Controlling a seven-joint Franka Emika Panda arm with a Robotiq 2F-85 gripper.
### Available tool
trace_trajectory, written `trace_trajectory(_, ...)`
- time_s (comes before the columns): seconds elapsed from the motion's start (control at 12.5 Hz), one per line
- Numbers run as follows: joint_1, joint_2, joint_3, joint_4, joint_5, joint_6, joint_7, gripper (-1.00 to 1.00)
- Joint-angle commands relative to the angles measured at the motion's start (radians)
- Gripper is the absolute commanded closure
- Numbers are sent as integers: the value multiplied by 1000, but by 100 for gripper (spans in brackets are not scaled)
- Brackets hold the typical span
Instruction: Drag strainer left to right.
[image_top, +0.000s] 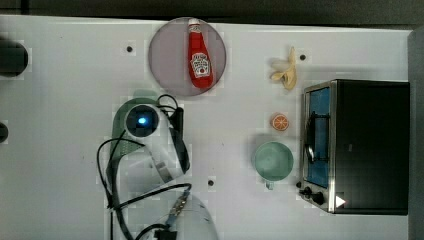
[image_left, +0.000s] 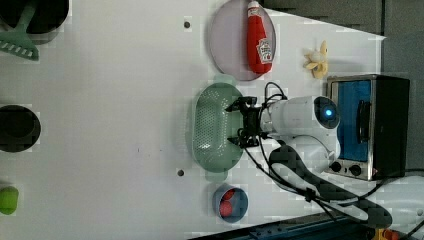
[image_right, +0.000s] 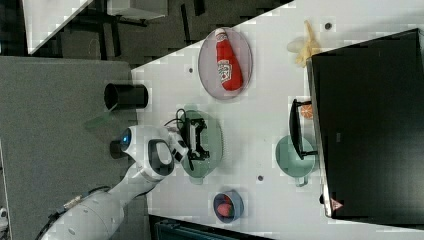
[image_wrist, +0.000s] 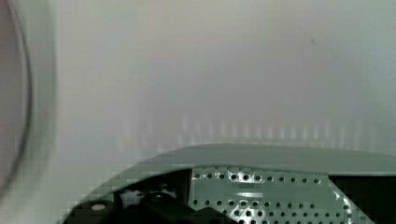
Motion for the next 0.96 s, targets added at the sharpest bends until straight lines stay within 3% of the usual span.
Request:
trace_trajectory(0.08,-55,-34,-28,-7,-9,-5,-128,-100)
trace_trajectory(0.96,-127,-93,-157,-74,-9,6,-380,-100)
